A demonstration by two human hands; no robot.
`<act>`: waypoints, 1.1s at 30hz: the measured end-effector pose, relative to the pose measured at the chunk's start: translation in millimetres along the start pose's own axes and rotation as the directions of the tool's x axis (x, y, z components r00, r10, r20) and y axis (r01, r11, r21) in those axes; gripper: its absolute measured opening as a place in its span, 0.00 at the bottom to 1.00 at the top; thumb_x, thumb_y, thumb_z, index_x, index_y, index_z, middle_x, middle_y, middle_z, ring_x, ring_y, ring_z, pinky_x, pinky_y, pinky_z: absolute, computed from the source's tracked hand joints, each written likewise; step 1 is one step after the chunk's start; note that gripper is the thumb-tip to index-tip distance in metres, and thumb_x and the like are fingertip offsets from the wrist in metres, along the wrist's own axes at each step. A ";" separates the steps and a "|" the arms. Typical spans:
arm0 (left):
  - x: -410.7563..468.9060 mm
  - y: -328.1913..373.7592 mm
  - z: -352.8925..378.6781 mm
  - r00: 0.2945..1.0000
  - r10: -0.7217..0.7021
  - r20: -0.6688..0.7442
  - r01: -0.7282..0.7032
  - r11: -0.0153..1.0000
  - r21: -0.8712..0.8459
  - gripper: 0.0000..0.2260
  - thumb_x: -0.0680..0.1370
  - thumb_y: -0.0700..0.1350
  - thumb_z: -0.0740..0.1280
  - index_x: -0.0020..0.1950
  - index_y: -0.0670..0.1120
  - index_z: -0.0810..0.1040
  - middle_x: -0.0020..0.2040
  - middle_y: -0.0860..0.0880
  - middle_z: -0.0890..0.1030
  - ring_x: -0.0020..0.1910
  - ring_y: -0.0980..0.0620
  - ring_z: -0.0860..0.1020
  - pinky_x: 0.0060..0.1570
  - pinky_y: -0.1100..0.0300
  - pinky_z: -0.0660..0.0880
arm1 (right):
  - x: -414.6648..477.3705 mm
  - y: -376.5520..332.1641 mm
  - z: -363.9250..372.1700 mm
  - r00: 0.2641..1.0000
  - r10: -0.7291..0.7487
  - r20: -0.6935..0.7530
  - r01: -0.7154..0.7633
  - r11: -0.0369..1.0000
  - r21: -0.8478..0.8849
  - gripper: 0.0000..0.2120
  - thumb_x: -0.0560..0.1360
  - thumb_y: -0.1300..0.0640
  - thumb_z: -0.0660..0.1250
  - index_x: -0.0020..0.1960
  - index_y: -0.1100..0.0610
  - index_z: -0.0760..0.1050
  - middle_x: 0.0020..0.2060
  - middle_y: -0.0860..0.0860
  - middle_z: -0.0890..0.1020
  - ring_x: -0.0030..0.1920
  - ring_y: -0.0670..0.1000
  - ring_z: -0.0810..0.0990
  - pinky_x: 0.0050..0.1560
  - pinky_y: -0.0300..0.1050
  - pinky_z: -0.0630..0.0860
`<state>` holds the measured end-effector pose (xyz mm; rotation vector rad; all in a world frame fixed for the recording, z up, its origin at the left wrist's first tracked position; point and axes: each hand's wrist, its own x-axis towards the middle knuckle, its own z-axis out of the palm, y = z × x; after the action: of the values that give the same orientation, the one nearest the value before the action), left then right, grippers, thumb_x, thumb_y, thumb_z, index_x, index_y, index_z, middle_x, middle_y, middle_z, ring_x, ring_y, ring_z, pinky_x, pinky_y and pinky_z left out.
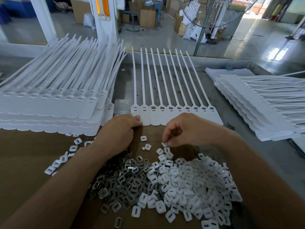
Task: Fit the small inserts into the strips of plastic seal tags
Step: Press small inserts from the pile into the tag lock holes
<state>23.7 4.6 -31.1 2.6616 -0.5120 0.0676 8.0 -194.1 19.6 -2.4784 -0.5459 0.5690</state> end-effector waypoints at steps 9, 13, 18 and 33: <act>1.7 -1.4 2.5 1.000 0.004 0.012 -0.004 1.000 -0.007 0.21 0.77 0.34 0.54 0.67 0.50 0.70 0.69 0.56 0.66 0.70 0.57 0.60 0.68 0.64 0.51 | 1.4 9.8 14.1 1.000 0.006 0.011 -0.005 0.999 -0.050 0.08 0.69 0.58 0.73 0.44 0.46 0.80 0.41 0.45 0.81 0.38 0.39 0.76 0.39 0.27 0.72; 2.0 -1.8 2.7 1.000 0.007 0.013 -0.007 1.000 -0.009 0.21 0.77 0.34 0.54 0.67 0.50 0.70 0.69 0.55 0.67 0.70 0.57 0.60 0.68 0.64 0.51 | 0.6 7.9 14.4 1.000 -0.006 0.015 0.007 0.997 -0.082 0.13 0.70 0.58 0.72 0.37 0.42 0.75 0.38 0.42 0.79 0.37 0.37 0.75 0.38 0.25 0.70; 0.3 -1.0 3.4 1.000 0.012 0.009 -0.012 1.000 -0.017 0.21 0.77 0.34 0.55 0.67 0.49 0.71 0.69 0.55 0.67 0.70 0.57 0.61 0.68 0.64 0.52 | -4.5 11.8 14.5 1.000 -0.019 0.009 0.019 0.996 -0.089 0.12 0.73 0.58 0.69 0.37 0.44 0.71 0.38 0.41 0.77 0.37 0.36 0.74 0.39 0.27 0.70; 0.5 -0.3 3.4 1.000 0.013 0.000 -0.013 1.000 -0.017 0.20 0.78 0.35 0.55 0.67 0.50 0.70 0.69 0.56 0.67 0.70 0.57 0.61 0.67 0.65 0.51 | -1.1 22.2 11.5 0.898 0.069 -0.435 0.024 0.978 0.205 0.04 0.75 0.57 0.66 0.45 0.52 0.80 0.38 0.45 0.82 0.38 0.42 0.79 0.43 0.34 0.76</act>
<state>24.2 3.2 -34.2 2.6423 -0.5273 0.0660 7.1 -207.1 -1.7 -2.3100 -0.2617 0.0531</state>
